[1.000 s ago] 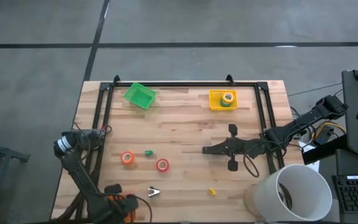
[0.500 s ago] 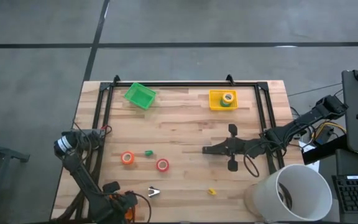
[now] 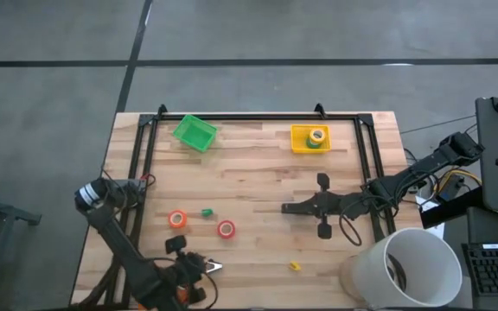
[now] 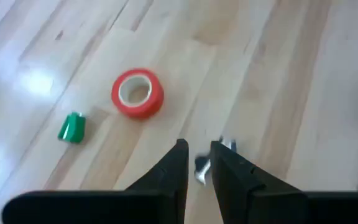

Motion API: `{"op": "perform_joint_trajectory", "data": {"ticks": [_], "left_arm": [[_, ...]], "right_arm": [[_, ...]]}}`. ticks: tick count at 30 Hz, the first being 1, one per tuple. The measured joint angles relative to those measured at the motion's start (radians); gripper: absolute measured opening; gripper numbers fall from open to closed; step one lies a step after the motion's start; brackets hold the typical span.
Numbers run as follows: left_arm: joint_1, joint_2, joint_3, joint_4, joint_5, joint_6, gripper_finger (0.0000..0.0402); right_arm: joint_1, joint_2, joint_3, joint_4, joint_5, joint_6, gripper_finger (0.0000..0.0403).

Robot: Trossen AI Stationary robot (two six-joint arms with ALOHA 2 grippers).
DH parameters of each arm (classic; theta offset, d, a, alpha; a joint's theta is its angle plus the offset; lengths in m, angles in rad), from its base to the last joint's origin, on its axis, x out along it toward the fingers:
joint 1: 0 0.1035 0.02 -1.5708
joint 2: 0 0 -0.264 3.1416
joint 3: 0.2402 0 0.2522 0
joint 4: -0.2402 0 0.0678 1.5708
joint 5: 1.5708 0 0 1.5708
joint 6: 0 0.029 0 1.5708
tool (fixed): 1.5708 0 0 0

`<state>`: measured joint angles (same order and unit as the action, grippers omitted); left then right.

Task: Pick and place Stapler, Stapler remover, tape
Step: Put the black staple remover into the orange bin

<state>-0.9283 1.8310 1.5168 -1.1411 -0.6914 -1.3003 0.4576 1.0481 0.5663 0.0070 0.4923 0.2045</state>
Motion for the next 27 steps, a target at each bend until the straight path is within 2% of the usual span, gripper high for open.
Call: {"op": "perform_joint_trajectory", "data": {"ticks": [4,9,12,17,27], "left_arm": [[0.031,0.006,-0.023,0.116,0.003,0.13,0.0071],[0.066,0.007,-0.091,0.317,0.114,0.256,0.0071],[0.08,0.007,-0.131,0.37,0.146,0.26,0.0071],[0.085,0.006,-0.188,0.381,0.165,0.245,0.0072],[0.086,-0.001,-0.228,0.441,0.226,0.222,0.0072]], "right_arm": [[0.0,0.0,0.0,0.0,0.0,0.002,0.0008],[0.0,0.0,0.0,-0.001,-0.002,-0.001,0.0008],[0.0,-0.001,0.0,-0.001,-0.009,-0.002,0.0008],[0.0,-0.038,-0.007,0.035,-0.126,-0.041,0.0008],[0.0,-0.24,-0.163,0.177,-0.229,-0.058,0.0008]]}}
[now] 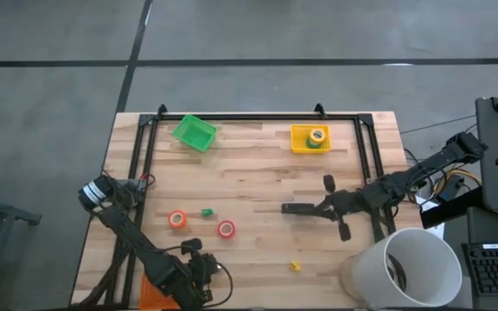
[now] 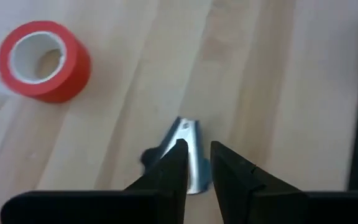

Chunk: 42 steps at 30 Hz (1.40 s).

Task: Pick and place Stapler, Stapler remover, tape
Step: Put the black staple remover into the orange bin

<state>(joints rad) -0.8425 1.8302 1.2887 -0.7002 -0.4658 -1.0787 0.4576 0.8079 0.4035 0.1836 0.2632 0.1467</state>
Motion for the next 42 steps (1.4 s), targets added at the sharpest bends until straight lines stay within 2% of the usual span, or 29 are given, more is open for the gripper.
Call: {"op": "perform_joint_trajectory", "data": {"ticks": [7,17,21,33,42], "left_arm": [[0.003,0.0,0.0,0.081,0.103,-0.015,0.0077],[0.003,0.0,-0.014,0.064,0.106,0.004,0.0142],[0.003,0.0,-0.054,0.085,0.125,-0.002,0.0155],[0.003,0.0,-0.08,0.12,0.097,0.007,0.0137],[0.003,0.001,-0.126,0.165,0.099,0.004,0.0098]], "right_arm": [[-0.018,-0.124,-0.084,0.009,-0.001,0.008,0.0008],[-0.033,-0.179,-0.128,0.016,0.001,0.026,0.0008],[-0.034,-0.178,-0.128,0.018,0.001,0.026,0.0008],[-0.034,-0.178,-0.128,0.018,0.001,0.029,0.0008],[-0.034,-0.177,-0.128,0.016,0.001,0.029,0.0008]]}}
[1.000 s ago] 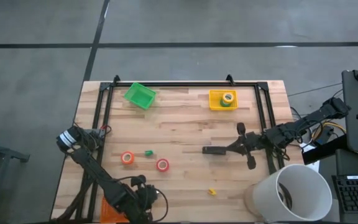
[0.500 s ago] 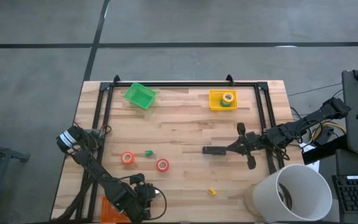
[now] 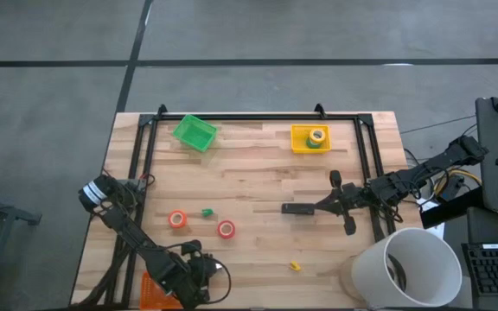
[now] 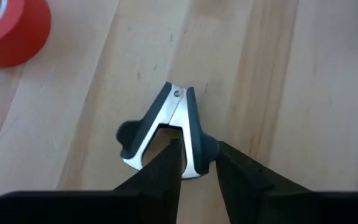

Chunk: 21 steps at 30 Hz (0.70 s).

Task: Pick and place Stapler, Stapler remover, tape
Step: Put the black staple remover into the orange bin

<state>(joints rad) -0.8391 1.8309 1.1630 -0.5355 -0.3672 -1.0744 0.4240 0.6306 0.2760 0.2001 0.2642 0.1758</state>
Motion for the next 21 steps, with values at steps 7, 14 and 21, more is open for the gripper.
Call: {"op": "perform_joint_trajectory", "data": {"ticks": [7,14,21], "left_arm": [[0.0,0.001,-0.008,0.021,-0.018,0.006,0.0063],[0.0,-0.003,-0.006,0.044,-0.035,0.042,0.0016],[0.0,-0.003,0.006,0.047,-0.024,0.059,0.002]], "right_arm": [[0.0,0.0,0.0,-0.001,0.0,-0.002,0.0008],[-0.002,0.002,0.0,-0.001,0.001,-0.003,0.0008],[-0.002,0.001,-0.002,-0.002,0.003,-0.003,0.0008]]}}
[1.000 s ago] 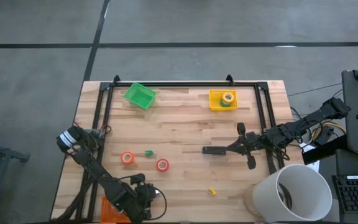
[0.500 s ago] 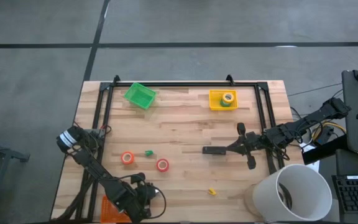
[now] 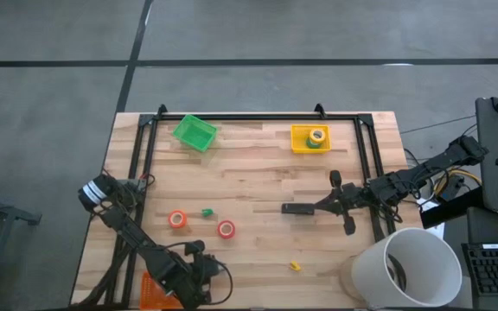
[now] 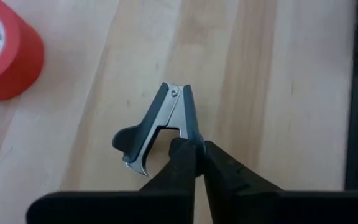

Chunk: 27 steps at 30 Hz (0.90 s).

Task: Pick and place Stapler, Stapler remover, tape
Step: Put the black staple remover into the orange bin

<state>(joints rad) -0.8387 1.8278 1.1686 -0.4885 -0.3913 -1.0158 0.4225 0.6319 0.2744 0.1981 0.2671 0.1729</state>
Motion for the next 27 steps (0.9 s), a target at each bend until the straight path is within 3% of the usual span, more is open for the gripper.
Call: {"op": "perform_joint_trajectory", "data": {"ticks": [7,18,22,27], "left_arm": [[-0.001,0.0,0.086,-0.127,0.042,0.017,0.0015],[-0.011,0.0,0.318,-0.509,0.102,-0.017,0.0012],[-0.033,0.0,0.399,-0.613,0.202,-0.106,0.0012],[-0.085,-0.002,0.453,-0.62,0.319,-0.256,0.0013]], "right_arm": [[-0.001,0.0,-0.003,-0.001,0.005,0.0,0.0008],[-0.001,0.0,-0.003,-0.001,0.021,0.0,0.0008],[-0.001,0.0,-0.004,-0.008,0.021,0.0,0.0008],[-0.001,0.0,-0.004,-0.008,0.022,0.0,0.0008]]}}
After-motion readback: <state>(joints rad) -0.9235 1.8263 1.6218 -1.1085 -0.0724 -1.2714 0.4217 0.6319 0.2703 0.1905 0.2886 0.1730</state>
